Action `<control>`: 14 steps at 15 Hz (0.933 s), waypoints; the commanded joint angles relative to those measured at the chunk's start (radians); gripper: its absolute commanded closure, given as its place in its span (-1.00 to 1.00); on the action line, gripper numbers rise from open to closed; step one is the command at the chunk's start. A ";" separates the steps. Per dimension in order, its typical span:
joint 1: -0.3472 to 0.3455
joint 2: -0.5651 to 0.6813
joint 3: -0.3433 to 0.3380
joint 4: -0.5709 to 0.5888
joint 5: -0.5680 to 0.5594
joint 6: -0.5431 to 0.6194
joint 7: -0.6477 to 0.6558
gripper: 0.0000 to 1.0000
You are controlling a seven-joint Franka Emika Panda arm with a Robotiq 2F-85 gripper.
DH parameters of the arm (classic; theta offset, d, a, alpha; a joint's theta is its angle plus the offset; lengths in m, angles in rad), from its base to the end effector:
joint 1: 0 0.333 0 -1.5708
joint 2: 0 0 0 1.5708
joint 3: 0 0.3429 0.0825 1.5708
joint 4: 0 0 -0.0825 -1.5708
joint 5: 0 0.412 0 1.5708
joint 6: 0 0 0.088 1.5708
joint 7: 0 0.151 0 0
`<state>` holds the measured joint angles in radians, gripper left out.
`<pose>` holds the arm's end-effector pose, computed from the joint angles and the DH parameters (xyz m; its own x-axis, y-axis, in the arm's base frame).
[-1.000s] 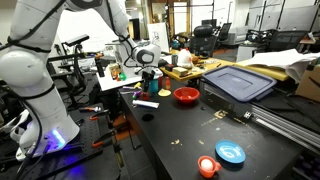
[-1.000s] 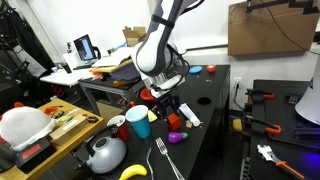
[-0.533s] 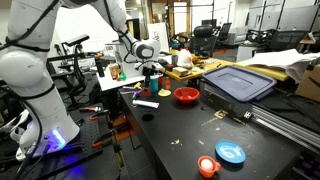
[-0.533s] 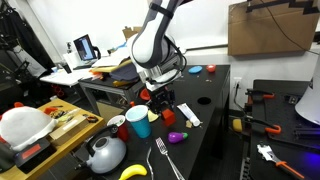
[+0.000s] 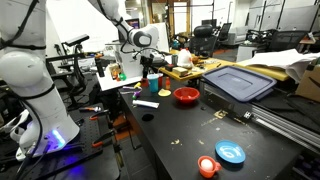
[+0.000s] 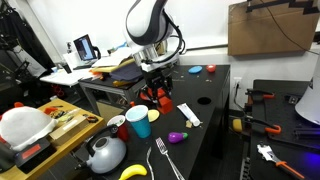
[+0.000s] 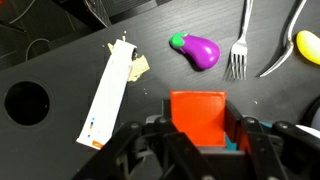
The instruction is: Place the red cube on the blue plate
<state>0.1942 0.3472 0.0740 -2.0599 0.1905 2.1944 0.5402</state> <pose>0.5622 0.1690 0.2125 0.8879 -0.3747 -0.2667 -0.3931 -0.9193 -0.0169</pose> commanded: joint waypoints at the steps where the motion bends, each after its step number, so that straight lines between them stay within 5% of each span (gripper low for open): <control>1: 0.002 -0.088 -0.009 -0.047 -0.017 -0.061 0.029 0.49; 14: -0.031 -0.164 -0.083 -0.096 -0.283 -0.070 0.092 0.49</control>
<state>0.1764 0.2315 0.0021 -2.1220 -0.0481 2.1421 0.5853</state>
